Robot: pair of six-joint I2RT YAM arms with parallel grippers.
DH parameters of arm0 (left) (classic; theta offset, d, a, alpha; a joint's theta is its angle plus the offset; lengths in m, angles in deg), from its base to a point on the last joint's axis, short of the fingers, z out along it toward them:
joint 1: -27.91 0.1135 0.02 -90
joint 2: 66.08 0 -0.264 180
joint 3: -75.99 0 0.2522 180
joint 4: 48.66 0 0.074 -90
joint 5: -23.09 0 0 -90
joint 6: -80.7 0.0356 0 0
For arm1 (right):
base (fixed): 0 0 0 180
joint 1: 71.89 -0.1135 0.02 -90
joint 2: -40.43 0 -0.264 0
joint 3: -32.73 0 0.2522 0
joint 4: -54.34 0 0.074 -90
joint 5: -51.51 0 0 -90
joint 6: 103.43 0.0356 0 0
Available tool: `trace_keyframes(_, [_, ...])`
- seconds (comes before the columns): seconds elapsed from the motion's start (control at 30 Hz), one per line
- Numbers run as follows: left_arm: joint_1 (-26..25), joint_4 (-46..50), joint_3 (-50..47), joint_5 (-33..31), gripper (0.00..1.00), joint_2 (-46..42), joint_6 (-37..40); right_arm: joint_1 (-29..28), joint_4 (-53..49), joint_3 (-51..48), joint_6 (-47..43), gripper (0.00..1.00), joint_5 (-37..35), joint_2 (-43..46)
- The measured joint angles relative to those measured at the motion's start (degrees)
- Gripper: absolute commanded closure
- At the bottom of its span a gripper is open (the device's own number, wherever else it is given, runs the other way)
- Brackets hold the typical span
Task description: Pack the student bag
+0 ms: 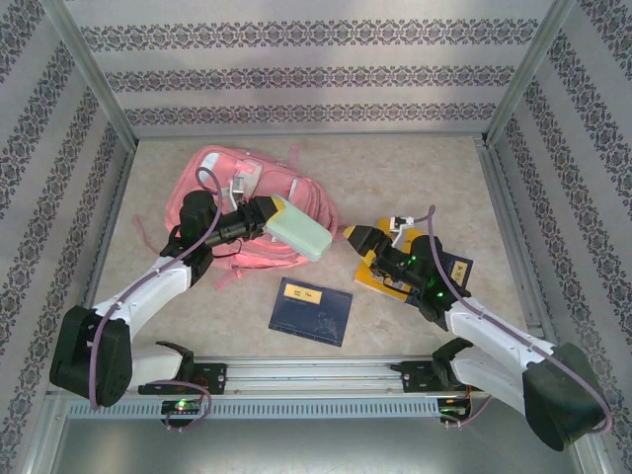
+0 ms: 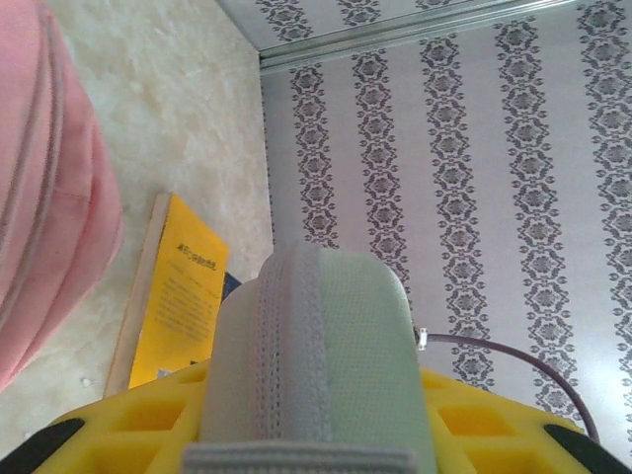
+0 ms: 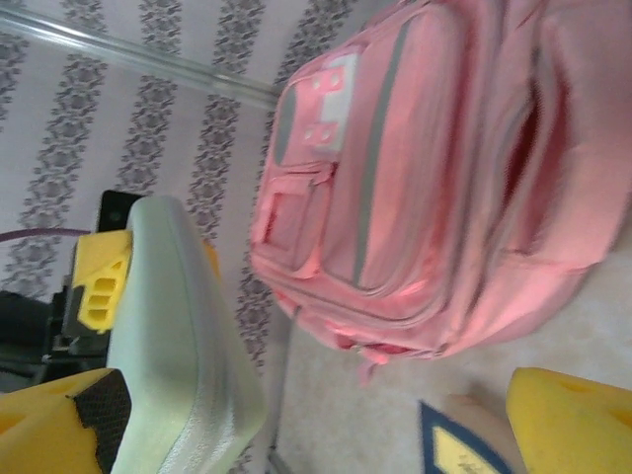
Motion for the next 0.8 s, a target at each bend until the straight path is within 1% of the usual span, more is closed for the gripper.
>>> trace_keyframes(0.17, [-1.1,-2.8,-0.7,-1.1,0.66,0.0,-1.4,-4.9,10.2,0.3,4.1,0.02,-0.7,-2.6])
trace_keyframes(0.3, [-1.6,-4.2,-1.2,-2.2,0.66,0.0,-2.3,-7.7,15.3,1.4,6.6,0.02,-1.2,-6.2])
trace_keyframes(0.43, [-2.6,-5.9,-1.4,-3.2,0.67,0.3,-3.3,-10.2,20.6,2.7,9.2,0.07,-1.3,-10.8])
trace_keyframes(0.53, [-3.2,-6.7,-1.4,-3.7,0.66,0.3,-4.0,-11.6,23.6,3.1,10.7,0.17,-1.9,-13.2])
trace_keyframes(0.67, [-3.4,-7.5,-1.4,-3.9,0.66,0.3,-4.5,-11.9,25.0,3.2,11.6,0.35,-3.7,-13.7])
trace_keyframes(0.7, [-3.4,-7.9,-1.4,-3.9,0.65,0.3,-4.5,-11.9,24.9,3.2,11.5,0.39,-4.2,-13.7])
trace_keyframes(0.77, [-3.4,-8.8,-1.9,-4.0,0.58,-0.1,-4.7,-11.9,24.4,3.2,11.7,0.45,-5.0,-13.4])
trace_keyframes(0.8, [-3.4,-9.0,-2.3,-4.1,0.54,-0.2,-4.7,-12.0,24.3,3.2,11.6,0.47,-5.2,-13.3])
